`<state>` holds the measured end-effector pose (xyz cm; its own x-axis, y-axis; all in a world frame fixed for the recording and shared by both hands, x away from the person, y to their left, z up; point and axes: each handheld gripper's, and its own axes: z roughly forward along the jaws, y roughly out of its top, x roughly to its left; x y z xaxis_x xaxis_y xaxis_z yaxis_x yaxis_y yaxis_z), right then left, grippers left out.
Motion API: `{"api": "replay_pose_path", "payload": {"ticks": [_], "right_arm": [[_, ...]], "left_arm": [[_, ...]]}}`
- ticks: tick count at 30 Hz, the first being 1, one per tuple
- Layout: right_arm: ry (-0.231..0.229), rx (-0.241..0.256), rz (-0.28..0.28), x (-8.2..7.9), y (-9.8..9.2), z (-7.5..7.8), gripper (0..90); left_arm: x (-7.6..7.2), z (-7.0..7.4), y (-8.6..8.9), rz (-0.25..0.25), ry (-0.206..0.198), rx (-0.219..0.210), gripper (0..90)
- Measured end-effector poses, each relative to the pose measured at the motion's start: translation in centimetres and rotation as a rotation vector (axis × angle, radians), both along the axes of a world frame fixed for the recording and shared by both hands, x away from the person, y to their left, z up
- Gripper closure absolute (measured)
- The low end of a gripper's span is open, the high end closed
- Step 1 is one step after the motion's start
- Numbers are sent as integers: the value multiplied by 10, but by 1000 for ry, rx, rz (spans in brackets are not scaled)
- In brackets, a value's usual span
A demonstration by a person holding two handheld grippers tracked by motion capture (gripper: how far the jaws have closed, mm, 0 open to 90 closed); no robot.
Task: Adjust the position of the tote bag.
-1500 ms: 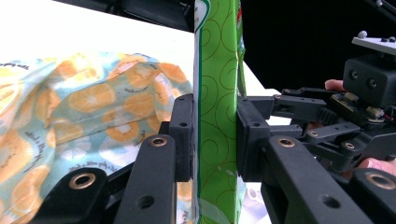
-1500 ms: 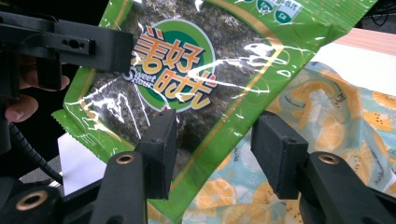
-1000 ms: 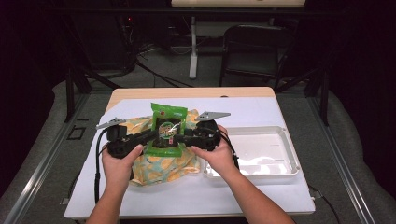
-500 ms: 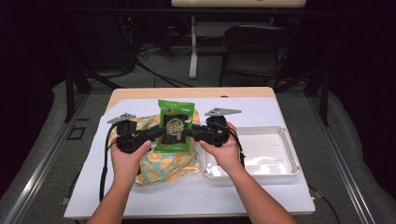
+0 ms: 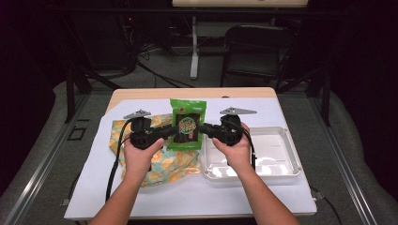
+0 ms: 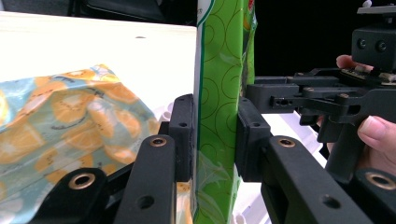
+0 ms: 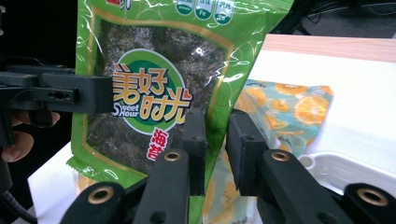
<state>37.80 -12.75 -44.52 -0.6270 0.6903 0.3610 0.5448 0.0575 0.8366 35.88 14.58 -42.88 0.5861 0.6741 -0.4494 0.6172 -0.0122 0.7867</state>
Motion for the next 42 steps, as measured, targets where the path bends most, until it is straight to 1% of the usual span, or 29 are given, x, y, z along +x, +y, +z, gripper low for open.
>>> {"api": "replay_pose_path", "payload": {"ticks": [2, 3, 4, 5, 6, 7, 8, 10, 12, 15, 17, 20, 21, 27, 29, 31, 34, 36, 37, 42], "right_arm": [[1, 2, -11, -1, -3, 0, 801], [3, -6, -13, -1, -4, 0, 808], [4, 0, -20, -1, -5, 0, 815], [6, -5, -19, -1, -7, 0, 821], [7, 4, -26, -2, -8, 0, 826], [8, -1, -29, -2, -9, 0, 830], [6, 4, -33, -2, -10, 0, 835], [8, -4, -41, -2, -12, 1, 844], [7, -3, -51, -2, -14, 0, 852], [13, 0, -53, -3, -18, 1, 862], [12, 7, -59, -3, -21, 2, 868], [11, 15, -68, -4, -24, 3, 873], [14, 9, -70, -4, -26, 3, 875], [16, 15, -89, -5, -34, 3, 882], [14, 19, -99, -5, -36, 3, 884], [13, 14, -107, -6, -39, 4, 885], [13, 21, -114, -7, -42, 4, 886], [16, 20, -121, -8, -45, 4, 887], [15, 15, -122, -8, -46, 4, 887], [17, 20, -144, -8, -52, 3, 888]], "left_arm": [[1, 0, -2, -7, -1, 2, 725], [2, -1, -3, -8, -4, 2, 724], [2, -1, -4, -10, -1, -1, 724], [3, -2, -5, -12, -2, -1, 724], [3, -2, -6, -13, 0, -1, 725], [4, -3, -6, -16, 0, -2, 724], [4, -3, -7, -19, 2, 0, 724], [5, -4, -9, -22, 2, 2, 724], [6, -4, -11, -29, 1, 9, 724], [6, -3, -15, -32, 2, 5, 724], [7, -3, -17, -40, -1, 12, 724], [8, -3, -20, -44, -4, 12, 724], [9, -3, -21, -47, -3, 14, 724], [13, -5, -29, -65, -1, 16, 723], [14, -5, -32, -64, 2, 14, 722], [15, -5, -34, -70, 4, 12, 722], [17, -6, -38, -76, 5, 9, 720], [18, -7, -41, -84, 4, 15, 720], [19, -7, -43, -85, 6, 8, 719], [23, -8, -50, -96, 9, 13, 720]]}}
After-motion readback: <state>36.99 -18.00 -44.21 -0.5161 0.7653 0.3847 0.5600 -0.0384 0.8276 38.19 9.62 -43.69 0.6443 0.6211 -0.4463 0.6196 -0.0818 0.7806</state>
